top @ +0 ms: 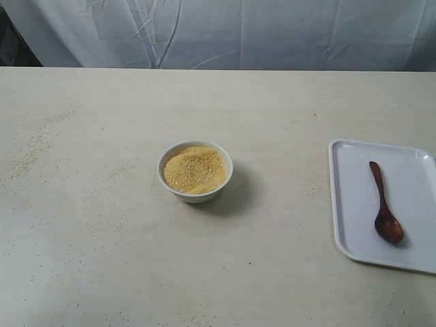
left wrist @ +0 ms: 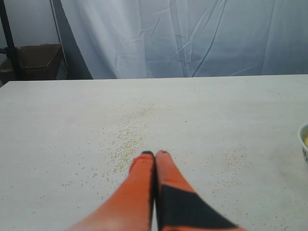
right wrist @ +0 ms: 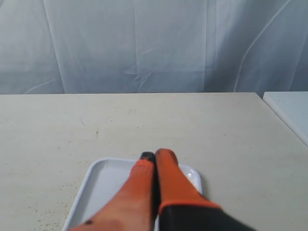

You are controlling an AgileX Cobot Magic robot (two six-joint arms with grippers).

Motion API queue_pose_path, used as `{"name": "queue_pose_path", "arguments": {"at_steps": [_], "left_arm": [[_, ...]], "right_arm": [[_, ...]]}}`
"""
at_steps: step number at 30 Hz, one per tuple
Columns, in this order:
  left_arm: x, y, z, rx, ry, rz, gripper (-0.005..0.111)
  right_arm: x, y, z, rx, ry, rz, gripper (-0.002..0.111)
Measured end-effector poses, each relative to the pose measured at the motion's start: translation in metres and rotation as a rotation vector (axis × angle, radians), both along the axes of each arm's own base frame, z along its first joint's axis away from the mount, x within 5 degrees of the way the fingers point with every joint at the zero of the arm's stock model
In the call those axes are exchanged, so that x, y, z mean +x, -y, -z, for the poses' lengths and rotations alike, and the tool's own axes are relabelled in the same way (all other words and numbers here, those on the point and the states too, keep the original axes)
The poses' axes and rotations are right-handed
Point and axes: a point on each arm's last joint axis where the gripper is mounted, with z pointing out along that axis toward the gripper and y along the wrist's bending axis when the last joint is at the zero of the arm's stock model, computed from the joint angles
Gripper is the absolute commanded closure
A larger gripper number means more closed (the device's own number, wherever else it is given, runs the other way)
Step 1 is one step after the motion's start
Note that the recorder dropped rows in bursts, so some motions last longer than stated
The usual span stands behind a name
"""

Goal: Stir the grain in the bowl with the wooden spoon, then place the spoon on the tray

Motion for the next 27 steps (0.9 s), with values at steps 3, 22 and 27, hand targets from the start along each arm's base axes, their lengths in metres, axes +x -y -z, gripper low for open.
{"name": "queue_pose_path", "arguments": {"at_steps": [3,22,27], "left_arm": [[0.0,0.0,0.0,0.0,0.0,0.0,0.107],[0.0,0.0,0.0,0.0,0.0,0.0,0.107],[0.0,0.0,0.0,0.0,0.0,0.0,0.107]], "right_arm": [[-0.001,0.001,0.004,-0.001,0.016,0.012,0.108],[-0.041,-0.002,0.032,-0.18,0.242,0.007,0.108],[-0.042,-0.002,0.032,-0.191,0.252,0.007,0.108]]}}
